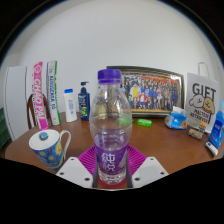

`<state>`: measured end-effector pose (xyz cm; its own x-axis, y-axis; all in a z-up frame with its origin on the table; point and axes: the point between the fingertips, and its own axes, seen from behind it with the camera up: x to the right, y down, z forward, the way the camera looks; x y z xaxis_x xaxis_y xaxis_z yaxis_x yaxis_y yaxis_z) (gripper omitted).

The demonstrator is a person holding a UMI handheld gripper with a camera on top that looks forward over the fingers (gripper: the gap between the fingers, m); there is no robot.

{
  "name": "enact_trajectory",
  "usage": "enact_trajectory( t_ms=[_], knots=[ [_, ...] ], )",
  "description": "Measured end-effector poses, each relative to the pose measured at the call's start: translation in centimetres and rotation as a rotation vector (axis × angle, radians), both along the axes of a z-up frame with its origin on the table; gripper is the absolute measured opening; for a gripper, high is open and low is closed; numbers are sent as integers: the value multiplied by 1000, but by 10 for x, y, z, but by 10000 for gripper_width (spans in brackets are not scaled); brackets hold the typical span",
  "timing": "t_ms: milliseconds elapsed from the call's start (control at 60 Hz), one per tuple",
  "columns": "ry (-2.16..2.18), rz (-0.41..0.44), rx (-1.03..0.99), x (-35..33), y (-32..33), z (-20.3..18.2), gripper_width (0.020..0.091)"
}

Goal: Pour water

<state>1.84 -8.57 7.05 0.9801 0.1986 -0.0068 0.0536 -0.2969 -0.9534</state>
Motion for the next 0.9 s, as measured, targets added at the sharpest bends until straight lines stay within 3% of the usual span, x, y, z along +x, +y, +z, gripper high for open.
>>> enact_trajectory(
  t_ms=[150, 183, 250, 433, 633, 750, 900],
  knots=[
    [-7, 13, -63, 0, -3, -6, 526],
    [-14, 11, -101, 1, -7, -11, 603],
    [-12, 17, -151, -1, -18, -12, 864],
    [-28, -63, -282, 3, -71, 8, 855],
    [-64, -156, -326, -10, -152, 68, 856],
    [-107, -176, -312, -23, -193, 101, 853],
    [-122, -200, -328, -32, -234, 116, 853]
  ],
)
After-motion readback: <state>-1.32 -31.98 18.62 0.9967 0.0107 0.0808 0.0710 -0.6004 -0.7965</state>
